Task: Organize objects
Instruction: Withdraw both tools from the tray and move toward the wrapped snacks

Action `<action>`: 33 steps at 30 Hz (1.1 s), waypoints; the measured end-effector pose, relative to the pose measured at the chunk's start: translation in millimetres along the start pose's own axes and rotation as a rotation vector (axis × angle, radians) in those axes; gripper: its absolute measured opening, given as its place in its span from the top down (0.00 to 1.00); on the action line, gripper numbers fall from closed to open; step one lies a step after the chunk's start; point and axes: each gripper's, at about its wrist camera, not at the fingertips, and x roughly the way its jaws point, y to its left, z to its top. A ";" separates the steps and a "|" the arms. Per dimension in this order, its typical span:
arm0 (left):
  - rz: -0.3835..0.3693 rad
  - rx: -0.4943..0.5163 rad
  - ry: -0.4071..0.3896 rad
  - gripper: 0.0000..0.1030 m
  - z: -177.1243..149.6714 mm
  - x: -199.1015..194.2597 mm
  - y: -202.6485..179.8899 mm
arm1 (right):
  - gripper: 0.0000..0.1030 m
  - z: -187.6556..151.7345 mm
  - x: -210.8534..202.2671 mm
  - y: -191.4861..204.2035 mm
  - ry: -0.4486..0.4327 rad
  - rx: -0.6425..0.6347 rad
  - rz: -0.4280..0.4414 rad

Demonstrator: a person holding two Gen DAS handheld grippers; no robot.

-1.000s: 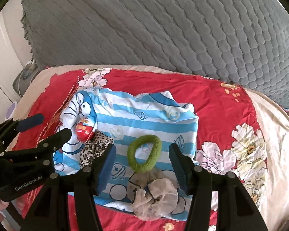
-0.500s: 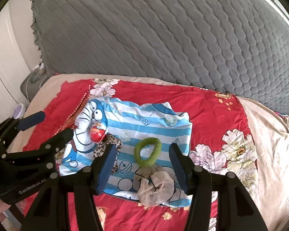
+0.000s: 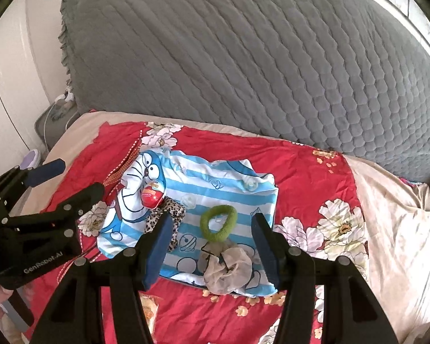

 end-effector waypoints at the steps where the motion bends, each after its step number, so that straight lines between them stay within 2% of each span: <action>1: 0.004 0.006 -0.005 0.26 -1.5 -2.5 -0.1 | 0.45 -0.2 -1.9 1.6 -0.001 -0.003 0.009; 4: 0.008 0.031 -0.016 0.26 -5.3 -7.8 -1.4 | 0.45 -0.1 -5.2 6.2 -0.010 -0.014 0.012; 8: 0.002 0.027 -0.005 0.26 -9.4 -9.5 0.3 | 0.37 -1.2 -6.1 9.8 -0.014 -0.019 0.012; 16: -0.003 0.022 -0.008 0.26 -9.2 -9.1 -1.6 | 0.35 -2.4 -7.2 10.5 -0.004 -0.024 0.002; 18: -0.005 0.021 -0.010 0.26 -8.9 -10.5 -2.1 | 0.26 -3.6 -7.1 9.7 -0.004 -0.022 0.003; 20: -0.015 0.017 -0.013 0.26 -8.7 -12.0 -2.3 | 0.21 -6.2 -6.6 9.0 -0.001 -0.017 0.013; 33: -0.017 0.002 0.008 0.26 -15.3 -20.2 -2.8 | 0.12 -18.0 -12.6 15.0 0.011 -0.034 0.000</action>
